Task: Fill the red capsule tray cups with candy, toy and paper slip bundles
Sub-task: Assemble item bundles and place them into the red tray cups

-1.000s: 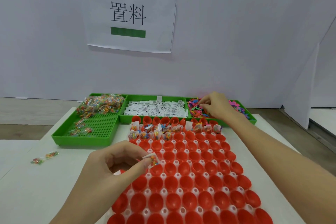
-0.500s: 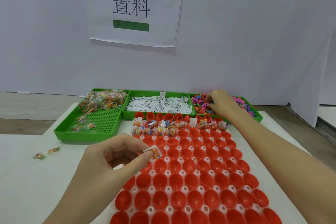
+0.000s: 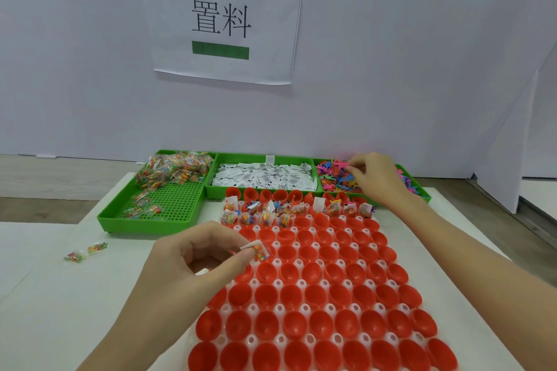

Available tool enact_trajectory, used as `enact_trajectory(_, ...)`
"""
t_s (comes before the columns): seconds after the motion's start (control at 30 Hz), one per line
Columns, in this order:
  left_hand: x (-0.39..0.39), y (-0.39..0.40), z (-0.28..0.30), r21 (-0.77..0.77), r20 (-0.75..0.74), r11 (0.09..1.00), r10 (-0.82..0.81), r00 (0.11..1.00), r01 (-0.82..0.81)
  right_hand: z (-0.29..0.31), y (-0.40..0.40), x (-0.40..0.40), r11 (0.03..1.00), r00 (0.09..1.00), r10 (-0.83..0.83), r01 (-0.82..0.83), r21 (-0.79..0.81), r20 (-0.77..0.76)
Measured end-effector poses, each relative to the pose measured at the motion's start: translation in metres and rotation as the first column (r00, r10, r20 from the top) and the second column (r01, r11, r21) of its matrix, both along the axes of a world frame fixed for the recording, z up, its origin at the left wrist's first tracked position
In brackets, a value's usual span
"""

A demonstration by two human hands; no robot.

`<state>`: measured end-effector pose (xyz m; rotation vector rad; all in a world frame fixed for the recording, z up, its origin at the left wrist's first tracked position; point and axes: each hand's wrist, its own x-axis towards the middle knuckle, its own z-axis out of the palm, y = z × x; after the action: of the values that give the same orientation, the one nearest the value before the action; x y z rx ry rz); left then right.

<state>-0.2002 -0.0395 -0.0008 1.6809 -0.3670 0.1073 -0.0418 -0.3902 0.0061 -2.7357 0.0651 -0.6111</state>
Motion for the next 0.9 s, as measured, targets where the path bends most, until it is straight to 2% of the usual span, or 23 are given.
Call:
enact_trajectory(0.1,-0.001,-0.001,0.000,-0.009,-0.009,1.000,-0.006,1.000,0.006,0.014,0.018,-0.031,0.959,0.999,0.041,-0.046,0.279,0.024)
enact_trajectory(0.2,-0.003,-0.003,0.000,-0.016,-0.020,1.000,-0.006,1.000,0.006,0.026,0.054,-0.081,0.781,0.976,0.220,-0.183,0.597,0.012)
enact_trajectory(0.3,-0.003,-0.005,-0.001,-0.087,-0.067,0.996,-0.028,0.997,0.022,0.028,0.093,-0.134,0.626,0.928,0.370,-0.275,0.729,0.033)
enact_trajectory(0.4,-0.006,-0.008,-0.001,-0.147,-0.123,0.988,-0.075,0.990,0.057,0.021,0.126,-0.174,0.567,0.890,0.456,-0.308,0.764,0.020)
enact_trajectory(0.57,-0.009,-0.011,-0.001,-0.228,-0.174,0.972,-0.095,0.980,0.054,0.013,0.149,-0.196,0.596,0.866,0.500,-0.334,0.730,-0.012)
enact_trajectory(0.77,-0.012,-0.018,-0.004,-0.221,-0.109,0.975,-0.041,0.993,0.016,0.008,0.145,-0.201,0.645,0.885,0.466,-0.330,0.689,-0.012)
enact_trajectory(0.9,-0.014,-0.021,-0.004,-0.227,-0.088,0.974,-0.022,0.996,0.002,0.009,0.134,-0.201,0.712,0.874,0.478,-0.330,0.620,-0.084)
